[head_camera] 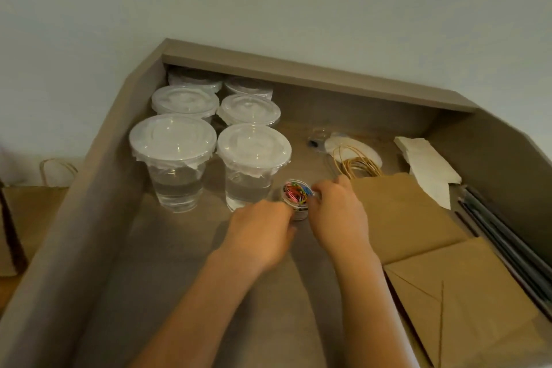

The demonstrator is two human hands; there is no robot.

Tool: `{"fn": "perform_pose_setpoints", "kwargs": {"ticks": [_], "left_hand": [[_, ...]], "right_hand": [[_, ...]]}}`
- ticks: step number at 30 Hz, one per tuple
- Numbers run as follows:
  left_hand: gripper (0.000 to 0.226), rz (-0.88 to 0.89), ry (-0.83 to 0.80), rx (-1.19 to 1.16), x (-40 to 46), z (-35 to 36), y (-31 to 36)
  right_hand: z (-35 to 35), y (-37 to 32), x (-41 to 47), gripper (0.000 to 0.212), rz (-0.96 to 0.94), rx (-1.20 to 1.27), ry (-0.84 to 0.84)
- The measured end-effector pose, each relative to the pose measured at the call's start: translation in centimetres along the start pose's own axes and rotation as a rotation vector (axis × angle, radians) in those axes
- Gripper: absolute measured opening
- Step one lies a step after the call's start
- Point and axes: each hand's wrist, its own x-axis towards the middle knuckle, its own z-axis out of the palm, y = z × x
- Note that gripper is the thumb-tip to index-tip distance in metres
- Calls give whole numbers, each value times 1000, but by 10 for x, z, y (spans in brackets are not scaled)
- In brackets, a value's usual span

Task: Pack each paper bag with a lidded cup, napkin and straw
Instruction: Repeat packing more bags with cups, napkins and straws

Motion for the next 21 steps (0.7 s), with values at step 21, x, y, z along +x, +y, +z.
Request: {"fn": "perform_pose_setpoints", "kwargs": {"ticks": [21], "left_hand": [[21,4,103,-87,4,9,-11]], "right_hand": [[9,8,9,13,-124,258,140]]}}
